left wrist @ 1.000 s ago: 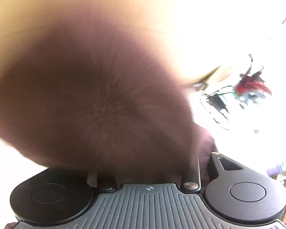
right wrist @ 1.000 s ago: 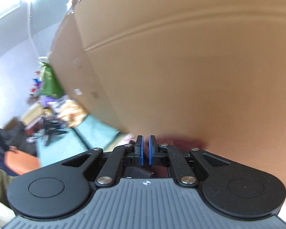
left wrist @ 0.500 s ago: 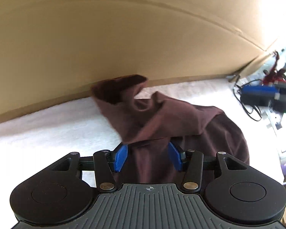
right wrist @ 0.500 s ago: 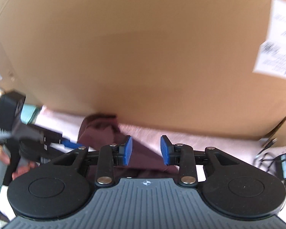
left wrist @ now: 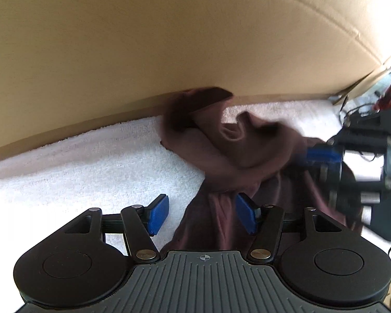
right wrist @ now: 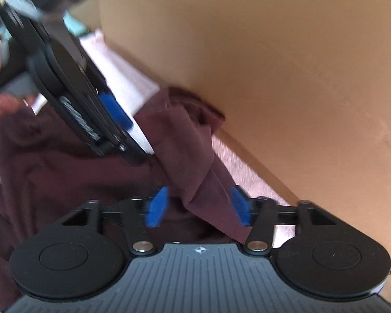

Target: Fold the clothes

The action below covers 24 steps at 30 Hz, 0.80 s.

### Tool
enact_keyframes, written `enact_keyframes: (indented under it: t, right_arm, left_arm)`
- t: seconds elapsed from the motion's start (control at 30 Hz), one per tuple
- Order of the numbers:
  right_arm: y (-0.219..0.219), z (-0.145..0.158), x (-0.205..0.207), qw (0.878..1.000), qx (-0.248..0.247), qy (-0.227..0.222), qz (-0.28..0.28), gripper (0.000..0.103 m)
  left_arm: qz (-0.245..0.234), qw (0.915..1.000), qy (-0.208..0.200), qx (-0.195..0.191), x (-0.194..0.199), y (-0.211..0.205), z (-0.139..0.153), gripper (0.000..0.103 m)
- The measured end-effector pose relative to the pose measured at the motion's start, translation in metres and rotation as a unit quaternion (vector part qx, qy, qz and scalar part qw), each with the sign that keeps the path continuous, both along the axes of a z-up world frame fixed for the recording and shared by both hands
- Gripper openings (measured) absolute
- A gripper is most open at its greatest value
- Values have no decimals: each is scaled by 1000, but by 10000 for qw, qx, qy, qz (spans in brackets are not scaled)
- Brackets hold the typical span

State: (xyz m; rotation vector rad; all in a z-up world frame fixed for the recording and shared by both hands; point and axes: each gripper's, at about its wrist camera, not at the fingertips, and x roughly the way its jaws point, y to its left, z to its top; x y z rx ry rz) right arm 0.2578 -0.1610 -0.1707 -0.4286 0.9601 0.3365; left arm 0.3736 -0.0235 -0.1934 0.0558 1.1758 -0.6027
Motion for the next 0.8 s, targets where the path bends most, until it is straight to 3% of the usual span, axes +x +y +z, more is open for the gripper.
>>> enact_keyframes:
  t: [0.17, 0.23, 0.3, 0.37, 0.43, 0.6, 0.73, 0.8]
  right_arm:
    - [-24, 12, 8, 9921, 128, -677, -1052, 5]
    - [-42, 12, 14, 9837, 501, -581, -1629, 6]
    - [-69, 8, 21, 9615, 1250, -298, -2428, 8]
    - [-99, 1, 24, 9209, 2117, -18, -3273, 16]
    - [-119, -4, 21, 8855, 2627, 117, -3831, 34]
    - [-140, -1, 7, 8538, 3011, -6, -4247, 39]
    - [-154, -1, -3, 8355, 3251, 81, -4429, 40]
    - [-161, 0, -9, 8301, 3310, 91, -4486, 47]
  left_arm:
    - [-77, 9999, 4, 105, 0, 0, -3, 73]
    - [-57, 9999, 26, 123, 2, 0, -5, 73]
    - [-33, 9999, 59, 123, 5, -1, -7, 73]
    - [-48, 9999, 72, 133, 7, -3, -8, 73]
    - [-91, 9998, 65, 153, 9, -6, -10, 73]
    - [-202, 9997, 27, 162, 17, -16, -13, 73]
    - [-254, 9995, -13, 196, 32, -29, -15, 73]
    - [-347, 9991, -73, 228, 35, -33, -16, 74]
